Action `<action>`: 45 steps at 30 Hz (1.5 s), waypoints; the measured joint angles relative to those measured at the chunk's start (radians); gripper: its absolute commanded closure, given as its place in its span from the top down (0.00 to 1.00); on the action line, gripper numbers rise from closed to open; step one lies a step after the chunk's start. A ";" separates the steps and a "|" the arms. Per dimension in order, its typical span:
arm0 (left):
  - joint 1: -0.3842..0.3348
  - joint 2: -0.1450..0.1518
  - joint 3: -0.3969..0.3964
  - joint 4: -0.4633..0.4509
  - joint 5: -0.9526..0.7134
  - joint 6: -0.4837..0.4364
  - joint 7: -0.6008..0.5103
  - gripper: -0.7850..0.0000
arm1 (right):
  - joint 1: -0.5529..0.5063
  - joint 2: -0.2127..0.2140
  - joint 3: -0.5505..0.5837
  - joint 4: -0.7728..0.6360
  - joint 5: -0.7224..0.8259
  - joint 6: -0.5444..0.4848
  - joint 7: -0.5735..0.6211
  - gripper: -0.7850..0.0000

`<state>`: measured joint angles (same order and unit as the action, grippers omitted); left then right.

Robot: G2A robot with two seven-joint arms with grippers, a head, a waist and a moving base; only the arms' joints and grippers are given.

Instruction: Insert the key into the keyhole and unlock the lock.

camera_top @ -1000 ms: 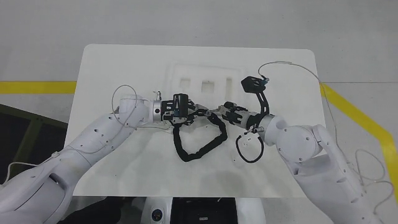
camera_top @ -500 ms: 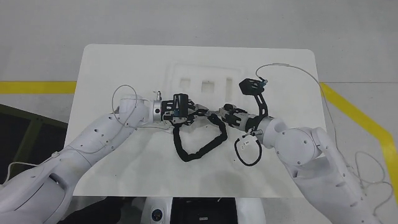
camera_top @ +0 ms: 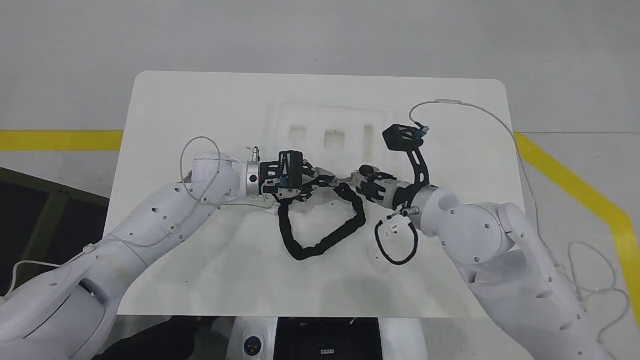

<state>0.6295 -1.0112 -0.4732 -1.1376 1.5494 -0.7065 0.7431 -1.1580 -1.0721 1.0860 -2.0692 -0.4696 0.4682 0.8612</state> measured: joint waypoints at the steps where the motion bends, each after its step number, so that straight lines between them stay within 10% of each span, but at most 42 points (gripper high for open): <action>1: 0.000 0.000 0.000 0.000 0.000 0.000 0.000 0.00 | 0.001 0.000 -0.002 -0.001 -0.003 0.003 0.001 0.00; 45: 0.096 0.006 -0.097 -0.023 -0.069 0.032 0.031 0.00 | -0.146 -0.008 0.030 -0.129 -0.094 -0.020 -0.198 0.00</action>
<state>0.7256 -1.0052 -0.5704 -1.1607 1.4805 -0.6749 0.7739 -1.3039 -1.0804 1.1161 -2.1983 -0.5633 0.4484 0.6628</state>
